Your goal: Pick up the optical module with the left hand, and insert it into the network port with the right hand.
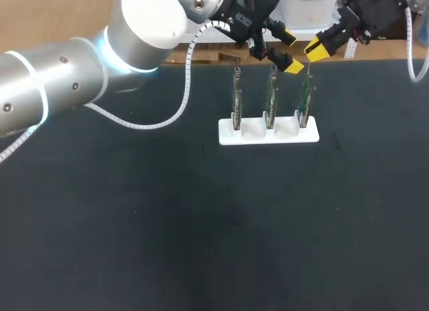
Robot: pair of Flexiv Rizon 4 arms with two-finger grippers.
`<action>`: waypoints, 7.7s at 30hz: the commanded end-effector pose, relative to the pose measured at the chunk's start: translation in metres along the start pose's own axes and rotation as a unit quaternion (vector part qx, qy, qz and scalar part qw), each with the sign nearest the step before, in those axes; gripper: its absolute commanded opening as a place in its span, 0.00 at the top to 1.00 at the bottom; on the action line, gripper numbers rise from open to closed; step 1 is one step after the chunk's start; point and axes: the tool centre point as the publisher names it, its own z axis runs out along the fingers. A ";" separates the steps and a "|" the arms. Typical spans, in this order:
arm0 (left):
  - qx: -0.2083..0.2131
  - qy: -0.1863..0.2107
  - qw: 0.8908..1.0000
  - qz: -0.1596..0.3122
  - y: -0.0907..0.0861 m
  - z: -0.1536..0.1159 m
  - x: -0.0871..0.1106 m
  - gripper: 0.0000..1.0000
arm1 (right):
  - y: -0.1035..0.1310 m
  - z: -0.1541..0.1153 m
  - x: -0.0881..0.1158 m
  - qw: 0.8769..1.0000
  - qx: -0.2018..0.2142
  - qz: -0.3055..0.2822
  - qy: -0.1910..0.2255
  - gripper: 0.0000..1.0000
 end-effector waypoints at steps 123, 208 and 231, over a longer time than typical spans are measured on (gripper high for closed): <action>0.002 0.002 1.000 0.000 0.002 0.000 -0.001 0.00 | -0.004 0.009 0.018 0.999 -0.015 0.006 0.033 1.00; -0.096 0.009 0.995 0.012 -0.020 -0.052 -0.019 0.00 | -0.010 -0.050 -0.006 0.999 0.051 -0.004 -0.007 0.00; -0.115 0.014 0.993 0.005 -0.026 -0.061 -0.019 0.00 | -0.010 -0.055 -0.008 0.998 0.060 -0.006 0.000 0.00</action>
